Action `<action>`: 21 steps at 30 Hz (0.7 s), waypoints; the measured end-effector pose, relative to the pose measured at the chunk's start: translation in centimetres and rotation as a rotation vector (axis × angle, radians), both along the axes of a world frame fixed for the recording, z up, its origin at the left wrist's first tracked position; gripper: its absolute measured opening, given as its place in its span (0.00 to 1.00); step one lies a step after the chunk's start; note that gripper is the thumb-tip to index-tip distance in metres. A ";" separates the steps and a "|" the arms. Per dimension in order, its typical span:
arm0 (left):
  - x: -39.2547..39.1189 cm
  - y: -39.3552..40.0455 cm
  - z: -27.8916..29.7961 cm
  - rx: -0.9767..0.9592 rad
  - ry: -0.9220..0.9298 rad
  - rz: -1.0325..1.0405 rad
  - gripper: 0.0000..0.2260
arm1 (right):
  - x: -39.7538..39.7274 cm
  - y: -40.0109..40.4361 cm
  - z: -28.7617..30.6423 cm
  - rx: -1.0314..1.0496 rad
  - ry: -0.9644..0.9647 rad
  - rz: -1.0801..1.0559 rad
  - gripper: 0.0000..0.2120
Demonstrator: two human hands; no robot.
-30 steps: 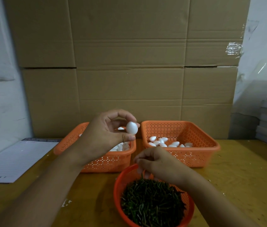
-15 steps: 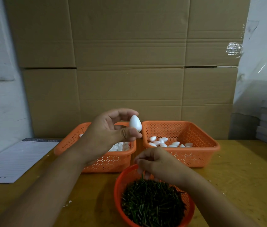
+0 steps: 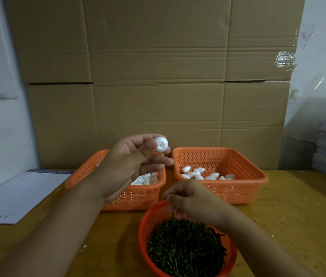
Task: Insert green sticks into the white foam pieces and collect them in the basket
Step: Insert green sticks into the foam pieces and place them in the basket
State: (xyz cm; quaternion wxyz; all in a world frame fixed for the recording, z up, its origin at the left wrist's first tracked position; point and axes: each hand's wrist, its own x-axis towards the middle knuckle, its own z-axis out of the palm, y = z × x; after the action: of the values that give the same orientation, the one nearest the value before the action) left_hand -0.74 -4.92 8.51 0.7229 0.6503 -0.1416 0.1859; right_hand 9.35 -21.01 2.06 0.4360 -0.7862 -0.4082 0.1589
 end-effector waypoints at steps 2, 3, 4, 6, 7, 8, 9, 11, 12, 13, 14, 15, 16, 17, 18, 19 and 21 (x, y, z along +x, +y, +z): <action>0.0 0.0 0.0 -0.003 0.004 0.000 0.14 | 0.0 0.0 0.0 -0.004 -0.005 -0.001 0.06; 0.0 0.0 0.0 -0.002 0.007 0.002 0.14 | 0.0 0.0 0.0 -0.004 -0.005 -0.003 0.06; 0.0 0.0 0.0 0.002 0.009 0.002 0.15 | 0.0 0.0 0.0 -0.003 -0.004 -0.005 0.06; 0.1 0.1 -0.1 0.012 0.009 -0.012 0.15 | 0.0 0.0 0.1 -0.003 -0.001 -0.004 0.07; 0.1 0.1 -0.1 0.014 0.010 -0.021 0.14 | -0.1 0.0 0.1 -0.004 -0.002 -0.003 0.07; 0.1 0.2 -0.1 0.016 0.011 -0.026 0.13 | -0.1 0.0 0.1 -0.003 -0.002 -0.003 0.07; 0.1 0.3 -0.2 0.017 0.010 -0.031 0.12 | -0.1 0.0 0.1 -0.002 -0.001 -0.004 0.07; 0.2 0.6 -0.2 0.021 0.006 -0.042 0.16 | -0.1 0.0 0.1 -0.003 0.002 -0.004 0.07; 0.2 0.7 -0.3 0.022 0.006 -0.049 0.18 | -0.1 0.0 0.1 -0.004 0.004 -0.003 0.07; 0.3 0.7 -0.3 0.022 0.005 -0.055 0.19 | -0.1 0.0 0.1 -0.005 0.006 -0.004 0.07; 0.3 0.7 -0.3 0.020 0.003 -0.059 0.18 | 0.0 0.0 0.0 -0.007 0.005 -0.005 0.07; 0.3 0.7 -0.4 0.015 0.005 -0.061 0.18 | -0.1 0.0 0.0 -0.007 0.004 -0.006 0.07; 0.3 0.7 -0.4 0.010 0.008 -0.060 0.17 | 0.0 0.0 0.0 -0.007 0.003 -0.006 0.06; 0.3 0.7 -0.3 0.008 0.012 -0.058 0.17 | 0.0 0.0 0.0 -0.007 0.001 -0.006 0.06; 0.3 0.7 -0.4 0.008 0.018 -0.053 0.17 | 0.0 0.0 0.1 -0.009 0.000 -0.005 0.06; 0.4 0.8 -0.4 0.005 0.023 -0.048 0.17 | 0.0 0.0 0.1 -0.011 -0.002 -0.005 0.06; 0.5 0.9 -0.4 -0.008 0.028 -0.041 0.16 | 0.1 0.0 0.1 -0.015 -0.003 -0.006 0.06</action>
State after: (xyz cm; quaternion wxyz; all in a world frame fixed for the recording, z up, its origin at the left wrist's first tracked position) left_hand -0.20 -4.03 8.13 0.7311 0.6468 -0.1441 0.1624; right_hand 9.40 -21.01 2.12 0.4301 -0.7907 -0.4055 0.1594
